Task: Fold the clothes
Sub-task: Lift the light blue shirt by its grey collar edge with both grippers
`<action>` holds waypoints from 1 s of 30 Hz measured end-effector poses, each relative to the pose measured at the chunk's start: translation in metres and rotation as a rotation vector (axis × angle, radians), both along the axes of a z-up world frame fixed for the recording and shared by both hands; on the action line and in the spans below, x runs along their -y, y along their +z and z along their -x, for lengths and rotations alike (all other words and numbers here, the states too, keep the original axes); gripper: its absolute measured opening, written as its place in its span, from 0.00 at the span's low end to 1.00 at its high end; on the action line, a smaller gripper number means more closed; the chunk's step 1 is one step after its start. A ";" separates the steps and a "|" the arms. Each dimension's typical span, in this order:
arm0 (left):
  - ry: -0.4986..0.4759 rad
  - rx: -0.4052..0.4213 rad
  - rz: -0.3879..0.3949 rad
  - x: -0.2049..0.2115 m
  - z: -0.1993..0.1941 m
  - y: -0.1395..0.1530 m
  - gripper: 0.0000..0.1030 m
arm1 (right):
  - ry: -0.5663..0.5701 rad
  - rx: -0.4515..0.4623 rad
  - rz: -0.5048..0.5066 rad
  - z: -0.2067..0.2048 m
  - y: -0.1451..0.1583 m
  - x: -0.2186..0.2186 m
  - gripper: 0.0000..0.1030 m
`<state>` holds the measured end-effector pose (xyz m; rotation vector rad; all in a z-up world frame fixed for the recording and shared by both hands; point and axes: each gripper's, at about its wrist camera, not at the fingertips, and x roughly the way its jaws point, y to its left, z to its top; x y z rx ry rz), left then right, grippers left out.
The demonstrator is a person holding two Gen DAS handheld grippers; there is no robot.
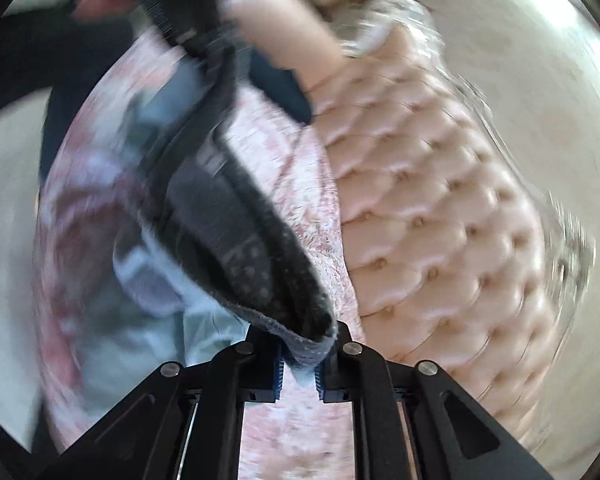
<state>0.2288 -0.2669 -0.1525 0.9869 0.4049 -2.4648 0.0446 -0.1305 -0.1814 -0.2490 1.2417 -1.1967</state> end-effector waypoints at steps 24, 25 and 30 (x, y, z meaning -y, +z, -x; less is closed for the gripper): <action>0.081 -0.268 0.214 -0.007 0.003 0.167 0.04 | -0.358 0.590 0.434 0.031 0.167 -0.040 0.11; 0.086 -0.297 0.252 -0.009 0.003 0.186 0.04 | -0.366 0.568 0.485 0.030 0.182 -0.044 0.11; 0.103 -0.406 0.481 -0.039 0.001 0.253 0.04 | -0.428 0.371 0.754 0.015 0.240 -0.065 0.11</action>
